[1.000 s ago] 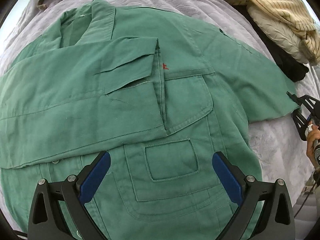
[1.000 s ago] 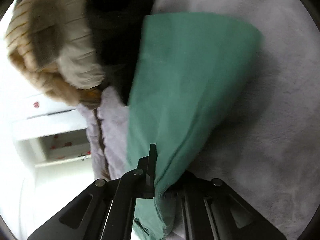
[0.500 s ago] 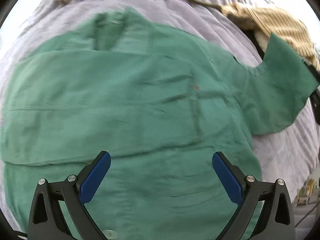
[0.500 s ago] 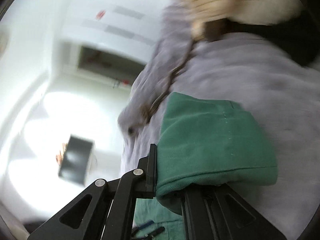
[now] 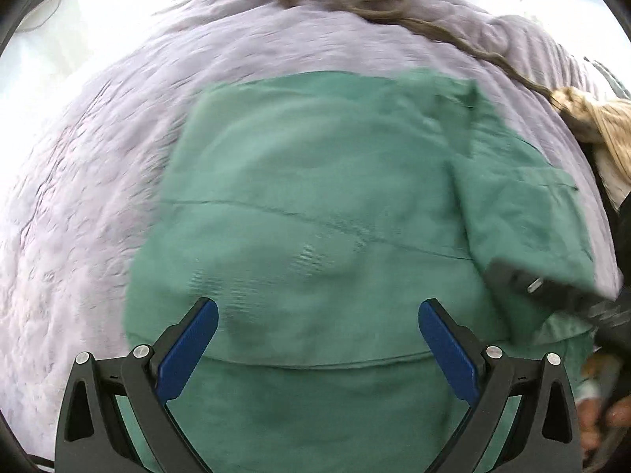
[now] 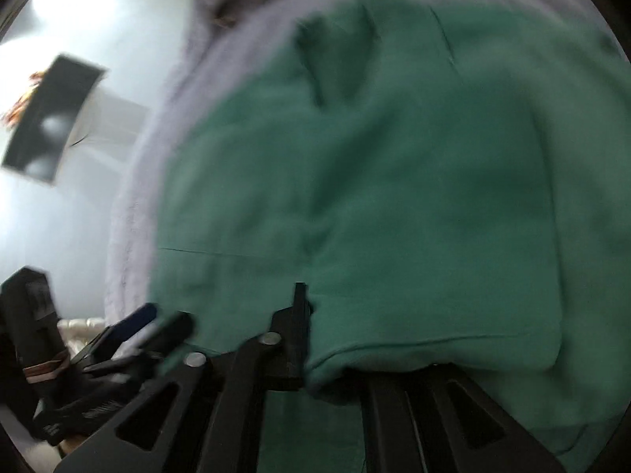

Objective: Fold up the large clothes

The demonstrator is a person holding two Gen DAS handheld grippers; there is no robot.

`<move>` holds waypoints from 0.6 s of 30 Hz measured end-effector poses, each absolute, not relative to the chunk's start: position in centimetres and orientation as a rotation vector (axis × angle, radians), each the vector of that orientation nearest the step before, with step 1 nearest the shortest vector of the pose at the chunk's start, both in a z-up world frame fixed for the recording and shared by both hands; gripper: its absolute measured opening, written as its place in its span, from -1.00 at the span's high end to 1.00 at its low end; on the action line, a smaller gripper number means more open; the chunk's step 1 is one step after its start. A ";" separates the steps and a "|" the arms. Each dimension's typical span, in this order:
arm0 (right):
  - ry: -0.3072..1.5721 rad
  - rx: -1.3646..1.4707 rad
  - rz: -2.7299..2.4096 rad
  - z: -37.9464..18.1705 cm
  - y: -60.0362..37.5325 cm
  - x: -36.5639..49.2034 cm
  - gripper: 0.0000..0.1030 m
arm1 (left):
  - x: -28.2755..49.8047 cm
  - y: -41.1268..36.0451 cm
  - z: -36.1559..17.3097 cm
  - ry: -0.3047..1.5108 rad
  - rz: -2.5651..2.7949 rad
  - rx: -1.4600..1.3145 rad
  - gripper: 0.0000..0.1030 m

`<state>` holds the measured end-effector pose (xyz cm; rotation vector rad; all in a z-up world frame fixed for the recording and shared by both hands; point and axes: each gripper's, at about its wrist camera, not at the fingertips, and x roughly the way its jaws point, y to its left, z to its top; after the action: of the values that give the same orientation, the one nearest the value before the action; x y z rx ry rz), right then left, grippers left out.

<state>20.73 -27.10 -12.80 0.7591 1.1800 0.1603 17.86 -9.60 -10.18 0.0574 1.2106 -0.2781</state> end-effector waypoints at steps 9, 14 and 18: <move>1.035 1.035 -0.090 -11.5 -33.7 16.2 0.58 | 18.0 -6.2 -10.7 1.203 -0.298 0.005 -0.97; 0.964 0.748 0.025 -6.7 -27.9 21.7 0.76 | 18.1 -5.5 -9.9 1.180 -0.281 -0.032 -0.97; 1.045 0.483 0.189 -6.3 -19.7 24.1 0.65 | 18.5 -3.3 -8.9 1.136 -0.219 -0.031 -0.97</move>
<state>24.13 -19.73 -6.35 0.4833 1.0453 0.1887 18.47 -3.25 -8.93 -0.0308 1.1362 -0.2193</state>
